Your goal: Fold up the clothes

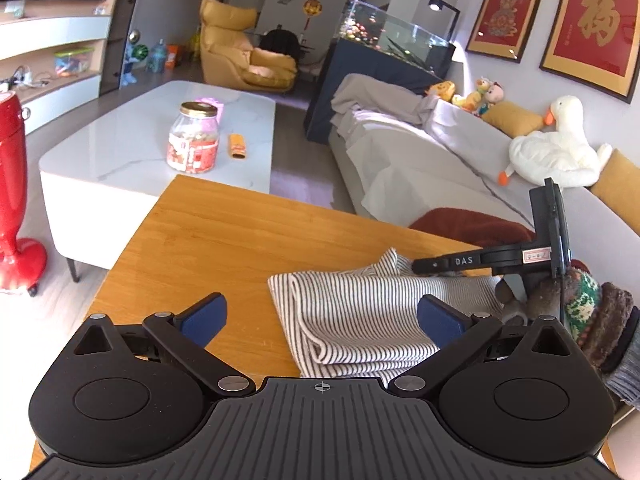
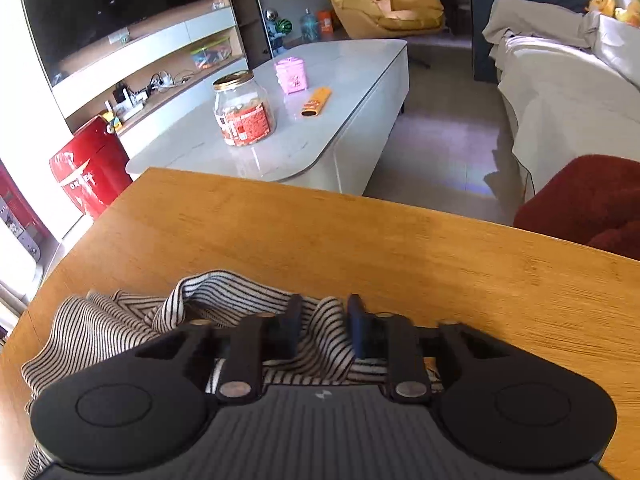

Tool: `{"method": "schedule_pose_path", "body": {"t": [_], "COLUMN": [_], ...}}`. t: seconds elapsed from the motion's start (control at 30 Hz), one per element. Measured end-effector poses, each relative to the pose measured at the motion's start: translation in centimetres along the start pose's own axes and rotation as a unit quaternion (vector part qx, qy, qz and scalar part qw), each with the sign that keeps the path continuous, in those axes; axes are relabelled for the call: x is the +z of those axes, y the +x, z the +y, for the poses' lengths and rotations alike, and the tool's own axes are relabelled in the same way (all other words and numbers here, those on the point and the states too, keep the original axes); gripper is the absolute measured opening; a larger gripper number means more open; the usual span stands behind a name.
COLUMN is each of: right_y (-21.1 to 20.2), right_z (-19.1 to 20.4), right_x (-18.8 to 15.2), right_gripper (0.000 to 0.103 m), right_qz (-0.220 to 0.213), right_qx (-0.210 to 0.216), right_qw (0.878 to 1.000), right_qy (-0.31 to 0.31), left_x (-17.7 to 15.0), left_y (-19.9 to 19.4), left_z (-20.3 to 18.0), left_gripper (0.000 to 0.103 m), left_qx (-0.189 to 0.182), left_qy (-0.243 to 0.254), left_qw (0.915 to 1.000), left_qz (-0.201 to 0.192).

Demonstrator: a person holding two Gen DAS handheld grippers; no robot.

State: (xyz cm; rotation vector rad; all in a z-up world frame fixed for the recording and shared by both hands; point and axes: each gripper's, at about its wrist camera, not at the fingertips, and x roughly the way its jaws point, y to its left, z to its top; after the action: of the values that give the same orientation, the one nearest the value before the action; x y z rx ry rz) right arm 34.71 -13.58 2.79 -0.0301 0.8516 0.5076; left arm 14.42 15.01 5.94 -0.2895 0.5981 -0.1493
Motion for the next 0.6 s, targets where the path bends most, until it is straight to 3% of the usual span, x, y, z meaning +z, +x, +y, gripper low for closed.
{"method": "schedule_pose_path", "body": {"t": [0.07, 0.17, 0.3, 0.43, 0.6], "right_y": [-1.7, -7.5, -15.5, -18.3, -17.1], "right_z": [0.9, 2.2, 3.6, 5.0, 5.9], "right_x": [-0.5, -1.7, -5.7, -11.5, -17.4], "right_gripper": [0.006, 0.005, 0.005, 0.005, 0.005], "right_qz": [-0.021, -0.079, -0.123, -0.087, -0.021], "right_qx": [-0.002, 0.021, 0.055, 0.067, 0.053], "right_qw": [1.000, 0.996, 0.991, 0.994, 0.998], "right_qy": [-0.014, -0.017, -0.014, -0.002, 0.003], "left_x": [0.1, 0.5, 1.4, 2.4, 2.1], "left_y": [-0.1, -0.2, -0.7, -0.7, 0.0], "left_z": [0.7, 1.3, 1.3, 0.1, -2.8], "left_gripper": [0.103, 0.103, 0.103, 0.103, 0.103], "left_qx": [-0.003, -0.010, -0.041, -0.076, -0.098], "left_qy": [-0.014, -0.027, -0.031, -0.025, 0.018], "left_qw": [0.9999, 0.9996, 0.9984, 0.9962, 0.9948], "left_qz": [-0.001, -0.007, -0.024, -0.033, -0.019]}}
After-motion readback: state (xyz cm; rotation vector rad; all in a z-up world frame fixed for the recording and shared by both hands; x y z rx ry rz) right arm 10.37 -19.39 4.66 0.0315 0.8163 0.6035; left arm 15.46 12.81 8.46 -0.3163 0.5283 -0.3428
